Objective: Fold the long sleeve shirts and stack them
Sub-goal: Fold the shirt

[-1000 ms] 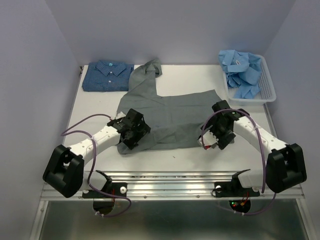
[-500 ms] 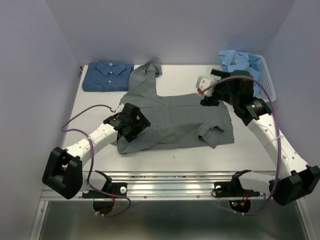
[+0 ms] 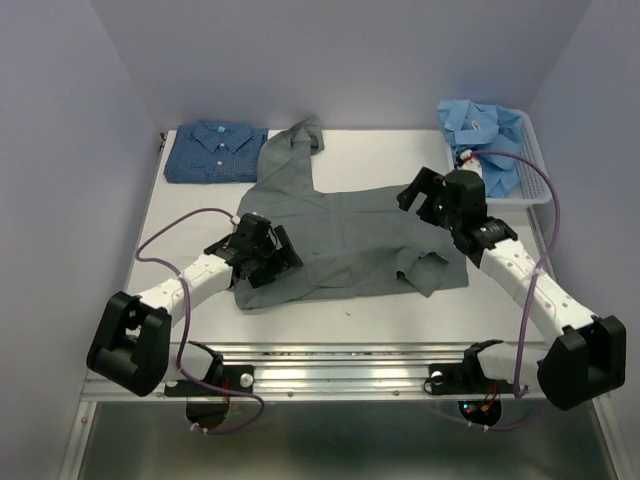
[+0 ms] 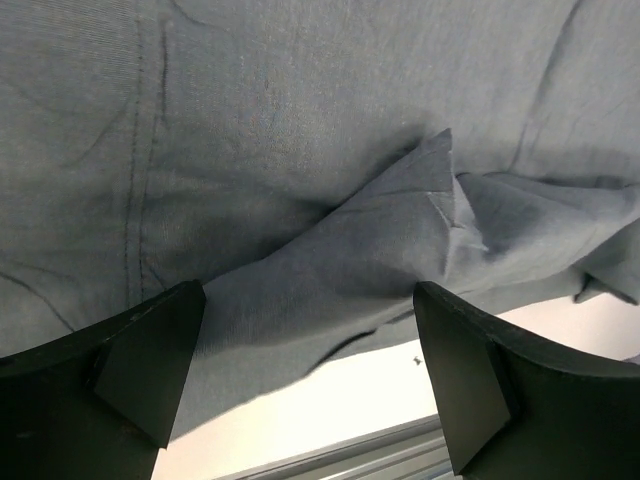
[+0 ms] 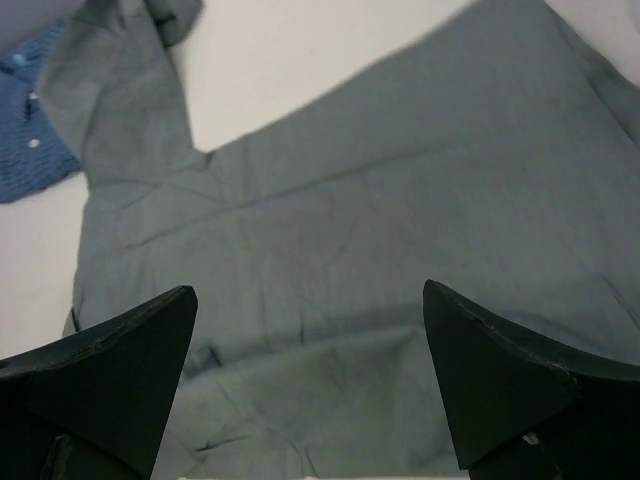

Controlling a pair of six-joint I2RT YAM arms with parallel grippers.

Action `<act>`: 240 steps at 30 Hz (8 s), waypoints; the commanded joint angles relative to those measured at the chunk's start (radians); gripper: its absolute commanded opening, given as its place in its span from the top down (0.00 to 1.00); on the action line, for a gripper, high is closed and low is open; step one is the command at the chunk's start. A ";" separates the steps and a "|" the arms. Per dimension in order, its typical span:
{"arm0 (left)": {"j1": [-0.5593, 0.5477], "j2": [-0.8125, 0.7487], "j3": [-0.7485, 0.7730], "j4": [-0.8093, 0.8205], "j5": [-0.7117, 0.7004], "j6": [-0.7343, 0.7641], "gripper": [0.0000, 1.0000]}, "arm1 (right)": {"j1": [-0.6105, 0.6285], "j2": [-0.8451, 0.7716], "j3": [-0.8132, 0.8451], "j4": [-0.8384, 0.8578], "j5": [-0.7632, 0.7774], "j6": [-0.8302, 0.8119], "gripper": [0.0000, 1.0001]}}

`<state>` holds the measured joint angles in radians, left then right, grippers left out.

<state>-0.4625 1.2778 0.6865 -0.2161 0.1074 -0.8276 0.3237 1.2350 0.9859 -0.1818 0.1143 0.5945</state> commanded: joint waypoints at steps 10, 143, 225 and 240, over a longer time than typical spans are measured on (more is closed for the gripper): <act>0.025 0.176 0.088 0.024 0.057 0.189 0.25 | -0.032 -0.224 -0.113 -0.576 0.271 0.203 0.00; 0.056 0.144 0.208 -0.003 0.043 0.222 0.62 | -0.038 0.130 0.563 -0.377 0.001 -1.037 0.99; 0.047 0.133 0.093 -0.151 0.005 0.211 0.62 | -0.133 -0.010 -0.190 -0.229 0.084 -0.237 0.00; 0.047 0.179 0.056 -0.115 -0.006 0.199 0.62 | -0.143 0.238 -0.150 -0.177 0.094 -0.234 0.60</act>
<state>-0.4187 1.4452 0.7486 -0.3325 0.1085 -0.6361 0.1890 1.4837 0.7906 -0.4084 0.1722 0.3443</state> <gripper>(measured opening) 0.381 0.523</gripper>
